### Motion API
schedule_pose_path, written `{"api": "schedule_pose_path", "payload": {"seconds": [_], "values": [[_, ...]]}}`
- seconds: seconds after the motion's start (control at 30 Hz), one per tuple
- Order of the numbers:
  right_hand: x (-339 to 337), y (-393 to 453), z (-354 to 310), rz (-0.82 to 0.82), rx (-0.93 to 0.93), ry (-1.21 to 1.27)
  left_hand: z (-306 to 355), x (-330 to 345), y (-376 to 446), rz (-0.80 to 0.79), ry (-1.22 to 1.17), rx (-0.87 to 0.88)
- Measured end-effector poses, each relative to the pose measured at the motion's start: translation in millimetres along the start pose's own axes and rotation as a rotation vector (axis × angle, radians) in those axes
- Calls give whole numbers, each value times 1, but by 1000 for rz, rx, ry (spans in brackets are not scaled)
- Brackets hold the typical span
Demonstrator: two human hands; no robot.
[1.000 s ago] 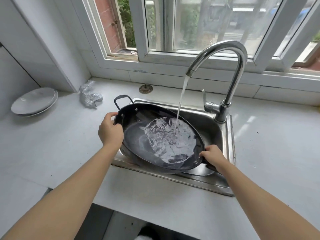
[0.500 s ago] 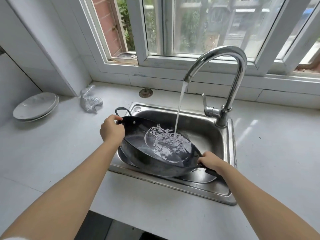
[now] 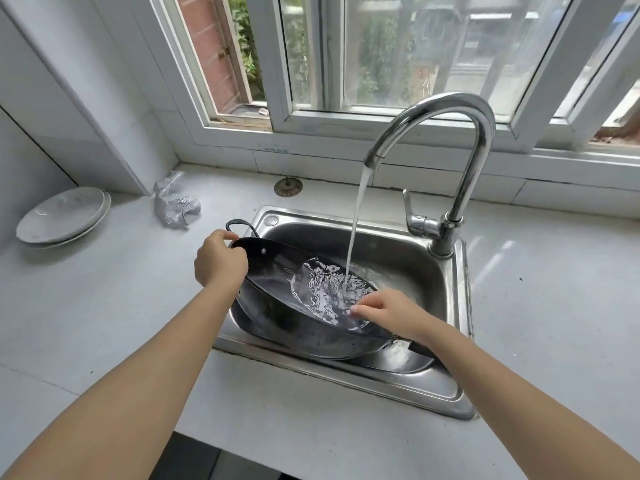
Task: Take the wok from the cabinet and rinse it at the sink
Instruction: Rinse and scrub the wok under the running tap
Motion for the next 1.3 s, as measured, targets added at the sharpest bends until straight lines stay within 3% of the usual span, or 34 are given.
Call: {"api": "schedule_pose_path", "payload": {"seconds": [0.17, 0.3, 0.73, 0.87, 1.1, 1.3], "values": [[11, -15, -37, -55, -47, 219, 9, 5, 2, -13, 39, 3], [5, -22, -45, -11, -77, 377, 16, 12, 1, -31, 56, 20], [-41, -25, -51, 204, -183, 302, 54, 20, 8, -68, 69, 101], [-58, -24, -41, 303, -156, 378, 70, 33, 13, -190, 74, 184], [-85, -18, -20, 484, -79, 491, 84, 55, 10, -482, -209, 297], [-115, -4, -4, 554, 7, 551, 104, 65, 2, -635, -266, 387]]}}
Point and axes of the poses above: each hand's wrist, its own y-axis towards the middle knuckle, its own x-axis out of the palm, z = x × y, the point moved 10 cm from there along y, towards the middle knuckle, and after that the axes turned 7 degrees about z, right-handed, at the moved point
